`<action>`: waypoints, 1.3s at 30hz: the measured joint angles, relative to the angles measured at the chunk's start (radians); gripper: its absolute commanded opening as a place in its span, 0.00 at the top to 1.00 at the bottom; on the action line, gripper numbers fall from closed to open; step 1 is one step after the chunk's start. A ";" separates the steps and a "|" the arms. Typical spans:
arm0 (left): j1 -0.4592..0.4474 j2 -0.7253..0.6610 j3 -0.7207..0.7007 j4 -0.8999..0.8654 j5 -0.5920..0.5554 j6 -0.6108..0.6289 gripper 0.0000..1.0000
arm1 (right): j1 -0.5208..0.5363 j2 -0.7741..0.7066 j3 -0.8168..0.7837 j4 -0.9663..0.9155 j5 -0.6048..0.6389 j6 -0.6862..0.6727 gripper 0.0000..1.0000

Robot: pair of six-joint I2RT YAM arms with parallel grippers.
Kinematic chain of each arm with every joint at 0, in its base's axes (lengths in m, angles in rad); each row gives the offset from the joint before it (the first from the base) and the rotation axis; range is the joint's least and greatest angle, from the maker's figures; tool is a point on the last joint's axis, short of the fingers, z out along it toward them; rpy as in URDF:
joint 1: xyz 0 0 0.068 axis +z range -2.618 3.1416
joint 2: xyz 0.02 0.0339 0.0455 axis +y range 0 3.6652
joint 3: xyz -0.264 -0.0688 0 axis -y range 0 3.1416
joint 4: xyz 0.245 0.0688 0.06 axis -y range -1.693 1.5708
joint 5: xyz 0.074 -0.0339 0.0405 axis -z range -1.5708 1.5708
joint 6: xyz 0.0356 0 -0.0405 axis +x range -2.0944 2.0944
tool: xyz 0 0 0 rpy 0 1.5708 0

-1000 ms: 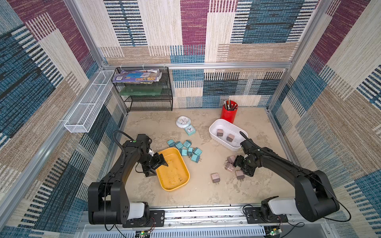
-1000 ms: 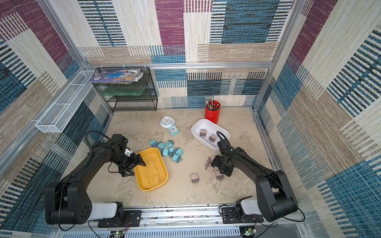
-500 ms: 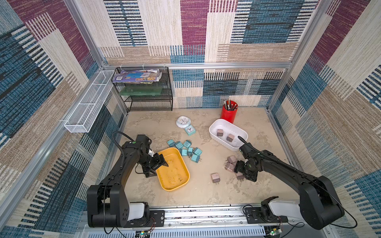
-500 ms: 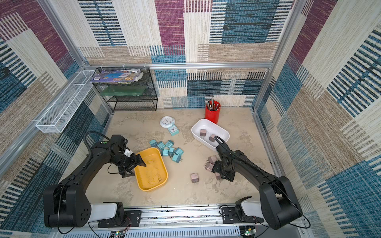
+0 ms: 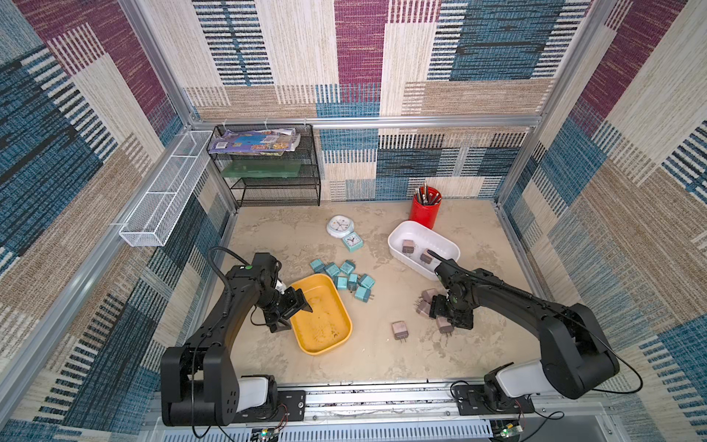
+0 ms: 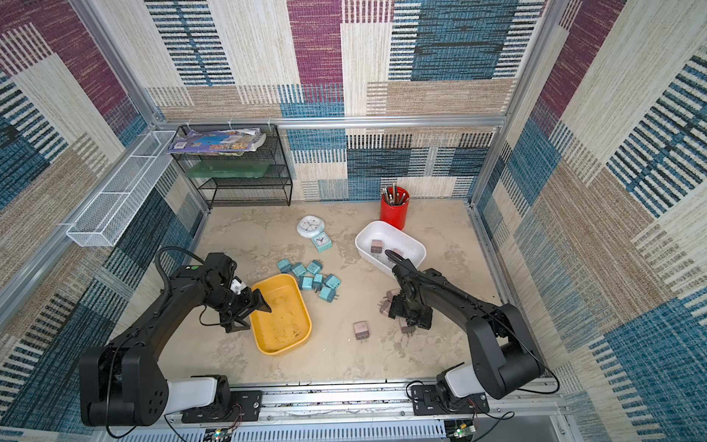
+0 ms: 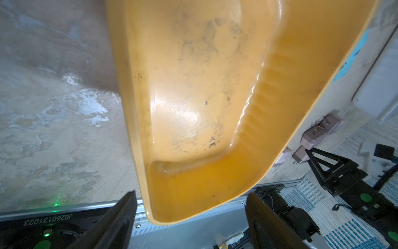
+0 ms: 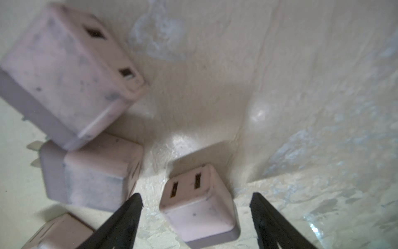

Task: Place the plugs by color into the storage box
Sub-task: Pick up the plug from the center of the board.

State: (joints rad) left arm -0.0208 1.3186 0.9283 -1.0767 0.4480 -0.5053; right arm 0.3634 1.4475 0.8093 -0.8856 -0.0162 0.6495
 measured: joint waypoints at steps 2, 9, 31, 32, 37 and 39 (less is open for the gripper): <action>0.000 -0.002 -0.002 0.000 0.001 0.000 0.18 | -0.013 0.010 0.005 0.000 0.001 -0.021 0.19; 0.000 0.001 -0.003 0.000 0.002 0.000 0.18 | -0.008 0.049 0.000 0.030 -0.017 -0.068 0.22; 0.000 0.015 -0.021 0.024 0.005 0.000 0.18 | -0.055 -0.082 0.010 0.069 -0.116 -0.097 0.59; 0.000 0.015 -0.026 0.030 0.007 0.000 0.18 | -0.065 -0.092 0.025 0.066 -0.129 -0.111 0.59; 0.000 0.015 -0.068 0.064 0.015 -0.011 0.18 | -0.111 -0.097 0.118 0.026 -0.177 -0.206 0.59; 0.000 0.015 -0.080 0.074 0.023 -0.014 0.18 | -0.162 -0.074 0.172 -0.006 -0.174 -0.236 0.60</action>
State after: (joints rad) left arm -0.0204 1.3338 0.8478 -1.0027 0.4706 -0.5198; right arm 0.2016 1.3735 0.9810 -0.8913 -0.1905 0.4133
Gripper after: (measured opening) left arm 0.822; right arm 0.449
